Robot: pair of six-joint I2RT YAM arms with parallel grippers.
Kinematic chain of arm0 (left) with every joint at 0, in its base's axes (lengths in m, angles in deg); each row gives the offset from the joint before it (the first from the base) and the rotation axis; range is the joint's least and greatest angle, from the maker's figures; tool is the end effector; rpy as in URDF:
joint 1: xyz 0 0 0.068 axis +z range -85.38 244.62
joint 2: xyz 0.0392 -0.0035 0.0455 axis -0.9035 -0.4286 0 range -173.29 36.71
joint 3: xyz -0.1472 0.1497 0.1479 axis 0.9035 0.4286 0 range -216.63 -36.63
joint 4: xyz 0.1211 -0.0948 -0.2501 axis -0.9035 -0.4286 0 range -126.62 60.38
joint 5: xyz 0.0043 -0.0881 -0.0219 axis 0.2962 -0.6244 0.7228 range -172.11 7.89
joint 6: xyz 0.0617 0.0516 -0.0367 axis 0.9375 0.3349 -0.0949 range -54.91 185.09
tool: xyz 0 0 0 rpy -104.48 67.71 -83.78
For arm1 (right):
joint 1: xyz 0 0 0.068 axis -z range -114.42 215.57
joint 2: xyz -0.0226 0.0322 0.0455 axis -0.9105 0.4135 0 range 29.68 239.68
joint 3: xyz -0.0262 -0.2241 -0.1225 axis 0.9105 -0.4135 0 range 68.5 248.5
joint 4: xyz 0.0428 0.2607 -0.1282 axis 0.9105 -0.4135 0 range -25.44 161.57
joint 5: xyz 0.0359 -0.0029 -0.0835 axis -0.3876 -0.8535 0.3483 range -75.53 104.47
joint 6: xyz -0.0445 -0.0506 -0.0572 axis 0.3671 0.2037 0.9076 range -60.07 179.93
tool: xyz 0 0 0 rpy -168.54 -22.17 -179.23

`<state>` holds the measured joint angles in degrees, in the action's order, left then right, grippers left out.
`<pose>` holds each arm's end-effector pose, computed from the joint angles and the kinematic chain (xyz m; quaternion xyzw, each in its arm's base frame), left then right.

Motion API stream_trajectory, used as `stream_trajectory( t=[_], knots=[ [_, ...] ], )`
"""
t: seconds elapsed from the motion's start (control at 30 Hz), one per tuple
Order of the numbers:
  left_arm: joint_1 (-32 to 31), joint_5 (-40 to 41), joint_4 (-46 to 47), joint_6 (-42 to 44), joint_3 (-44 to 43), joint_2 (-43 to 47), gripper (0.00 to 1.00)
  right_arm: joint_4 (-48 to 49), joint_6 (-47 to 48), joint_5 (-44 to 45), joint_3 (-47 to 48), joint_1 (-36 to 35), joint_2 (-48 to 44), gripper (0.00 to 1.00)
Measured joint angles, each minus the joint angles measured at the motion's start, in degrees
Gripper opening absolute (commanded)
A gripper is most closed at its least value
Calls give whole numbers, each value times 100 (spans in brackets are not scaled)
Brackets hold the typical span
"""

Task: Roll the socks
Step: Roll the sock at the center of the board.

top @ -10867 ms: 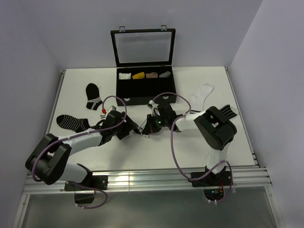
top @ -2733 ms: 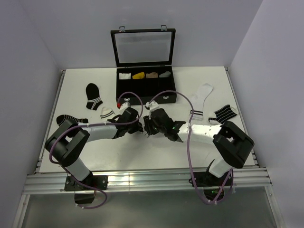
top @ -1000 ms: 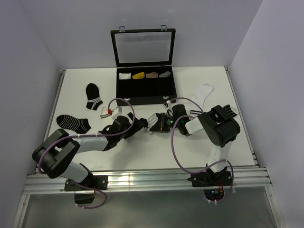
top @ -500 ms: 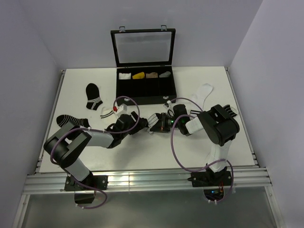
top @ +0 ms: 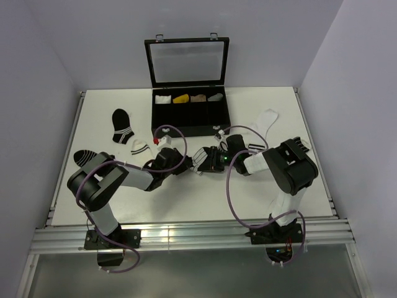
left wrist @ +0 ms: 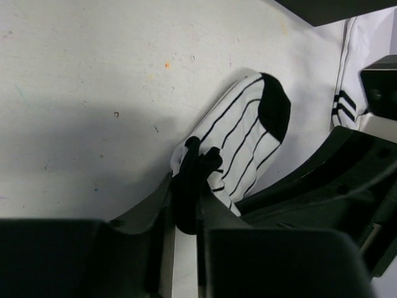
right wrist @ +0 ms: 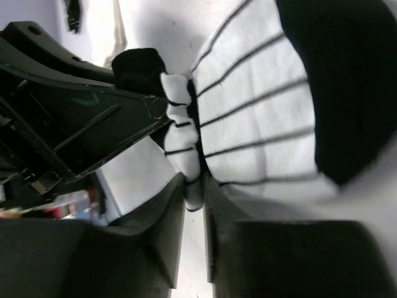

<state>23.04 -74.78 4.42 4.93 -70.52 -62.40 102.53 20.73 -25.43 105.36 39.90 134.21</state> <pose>0.2764 -0.2319 0.0510 -0.1713 0.8529 -0.3450 0.3525 0.2947 0.1976 0.0373 -0.0530 0.8523 0.4836 0.1922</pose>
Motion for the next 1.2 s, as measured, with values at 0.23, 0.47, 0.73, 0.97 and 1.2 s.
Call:
stream_trajectory(
  t=[0.23,0.47,0.73,0.97,1.2],
  knots=[
    [-2,-22,-481,0,-269,-7,0,-1397,813,1248,7,-260,-1185,46],
    [-2,-20,-1261,0,-675,-7,0,-2050,1759,3136,221,-1517,-2028,46],
    [-2,-24,-1731,9,-894,4,0,-2048,2339,4286,236,-2218,-1963,50],
    [-2,-50,-1939,11,-918,72,0,-1976,2594,4599,304,-2275,-1672,48],
    [-2,-61,-1996,9,-929,81,1,-1825,2802,4642,334,-2371,-1464,47]
  ],
)
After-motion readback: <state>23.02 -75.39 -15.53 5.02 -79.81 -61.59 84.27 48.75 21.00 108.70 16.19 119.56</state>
